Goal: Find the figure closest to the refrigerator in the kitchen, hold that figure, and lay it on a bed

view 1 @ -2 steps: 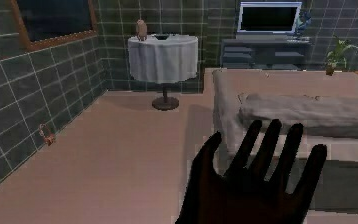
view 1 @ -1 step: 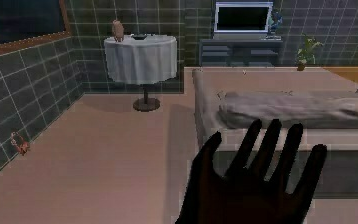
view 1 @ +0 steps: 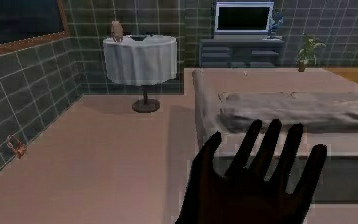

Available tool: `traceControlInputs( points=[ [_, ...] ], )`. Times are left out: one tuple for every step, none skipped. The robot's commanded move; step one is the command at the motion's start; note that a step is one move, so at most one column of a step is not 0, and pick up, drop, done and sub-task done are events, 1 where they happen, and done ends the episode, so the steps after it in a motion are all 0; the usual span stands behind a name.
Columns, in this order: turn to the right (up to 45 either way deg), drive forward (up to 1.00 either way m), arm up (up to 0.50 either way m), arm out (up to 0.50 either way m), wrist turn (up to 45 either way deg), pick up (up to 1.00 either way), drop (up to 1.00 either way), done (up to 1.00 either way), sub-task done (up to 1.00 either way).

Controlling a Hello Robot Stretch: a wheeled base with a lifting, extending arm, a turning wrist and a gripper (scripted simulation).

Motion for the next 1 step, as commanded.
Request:
traceControlInputs(
  points=[
    [-45.0, 0.00, 0.00, 0.00, 0.0, 0.00, 0.00, 0.00, 0.00]
  ],
)
